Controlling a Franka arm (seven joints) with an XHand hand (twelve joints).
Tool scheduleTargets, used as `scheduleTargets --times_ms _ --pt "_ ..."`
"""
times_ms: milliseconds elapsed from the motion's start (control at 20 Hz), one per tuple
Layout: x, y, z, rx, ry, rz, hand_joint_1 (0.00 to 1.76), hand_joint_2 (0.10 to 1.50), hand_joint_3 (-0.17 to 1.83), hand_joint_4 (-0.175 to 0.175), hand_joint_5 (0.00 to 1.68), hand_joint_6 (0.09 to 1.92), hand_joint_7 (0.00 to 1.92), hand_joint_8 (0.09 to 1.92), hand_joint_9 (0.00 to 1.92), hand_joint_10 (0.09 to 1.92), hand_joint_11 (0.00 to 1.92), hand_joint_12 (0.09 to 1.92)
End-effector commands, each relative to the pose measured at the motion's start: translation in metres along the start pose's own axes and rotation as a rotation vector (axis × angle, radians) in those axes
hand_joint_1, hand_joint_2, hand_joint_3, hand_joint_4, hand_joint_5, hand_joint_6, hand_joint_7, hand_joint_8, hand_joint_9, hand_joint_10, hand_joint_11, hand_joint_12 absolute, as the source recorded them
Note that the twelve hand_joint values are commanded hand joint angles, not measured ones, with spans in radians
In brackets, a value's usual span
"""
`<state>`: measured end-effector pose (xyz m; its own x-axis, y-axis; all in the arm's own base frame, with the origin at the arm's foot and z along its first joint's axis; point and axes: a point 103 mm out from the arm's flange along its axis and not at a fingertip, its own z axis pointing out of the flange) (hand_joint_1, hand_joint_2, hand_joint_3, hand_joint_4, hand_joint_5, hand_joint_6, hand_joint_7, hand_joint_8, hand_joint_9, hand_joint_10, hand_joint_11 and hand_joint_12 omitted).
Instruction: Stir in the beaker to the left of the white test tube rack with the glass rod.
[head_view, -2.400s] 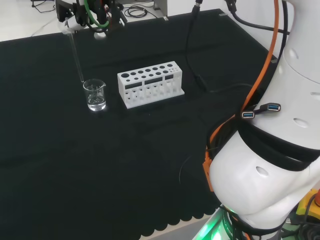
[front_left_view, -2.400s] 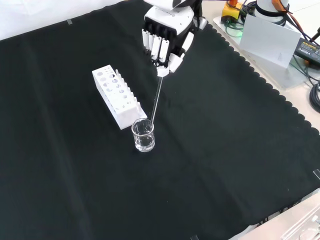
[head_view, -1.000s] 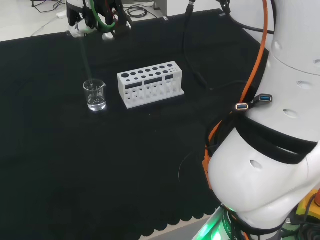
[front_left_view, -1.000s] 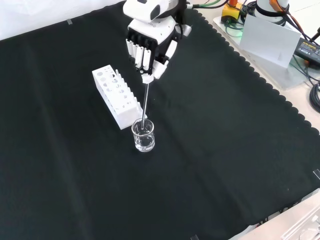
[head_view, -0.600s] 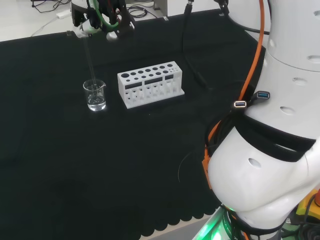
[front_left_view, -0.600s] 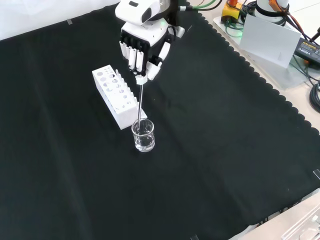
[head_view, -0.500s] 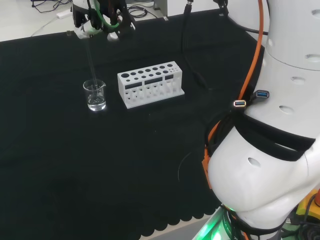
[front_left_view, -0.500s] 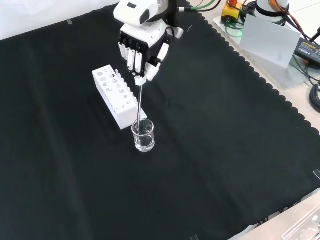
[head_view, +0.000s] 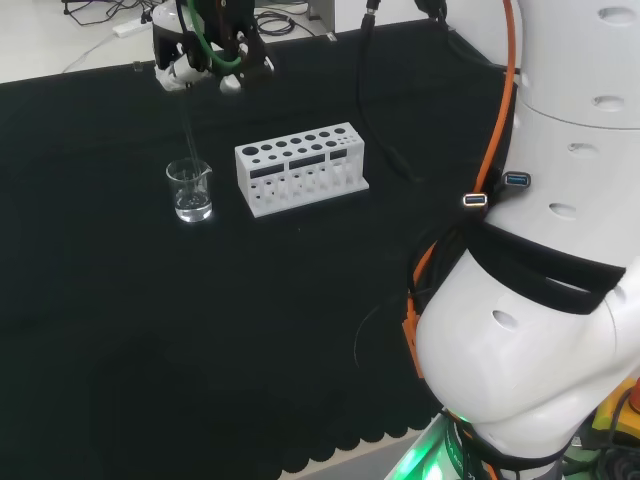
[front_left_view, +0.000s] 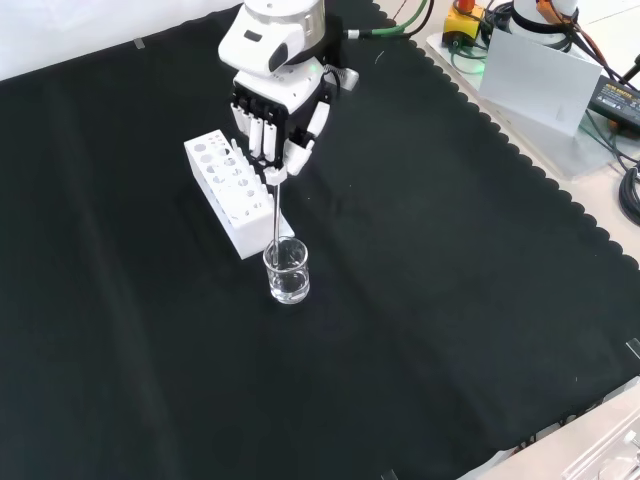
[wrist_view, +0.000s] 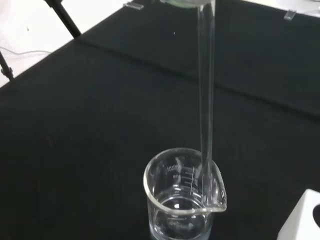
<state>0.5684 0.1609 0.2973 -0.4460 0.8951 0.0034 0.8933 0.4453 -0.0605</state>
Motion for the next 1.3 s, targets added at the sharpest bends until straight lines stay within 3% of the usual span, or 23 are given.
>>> scheduleTargets --times_ms 50,550,800,1300 --pt "-0.004 0.0 0.014 0.038 -0.003 0.013 1.31 1.11 -0.17 -0.175 1.38 0.09 1.16 1.03 1.53 0.9 1.58 0.63" --pt "0.011 -0.004 0.017 0.049 0.019 0.004 1.31 1.11 -0.17 -0.175 1.38 0.09 1.16 1.03 1.53 0.91 1.58 0.63" --pt "0.032 0.006 0.019 0.041 0.01 -0.017 1.31 1.11 -0.17 -0.175 1.38 0.09 1.16 1.03 1.53 0.91 1.58 0.63" --pt "0.034 0.024 0.014 0.034 0.02 -0.06 1.31 1.11 -0.17 -0.175 1.38 0.09 1.16 1.03 1.53 0.91 1.58 0.64"
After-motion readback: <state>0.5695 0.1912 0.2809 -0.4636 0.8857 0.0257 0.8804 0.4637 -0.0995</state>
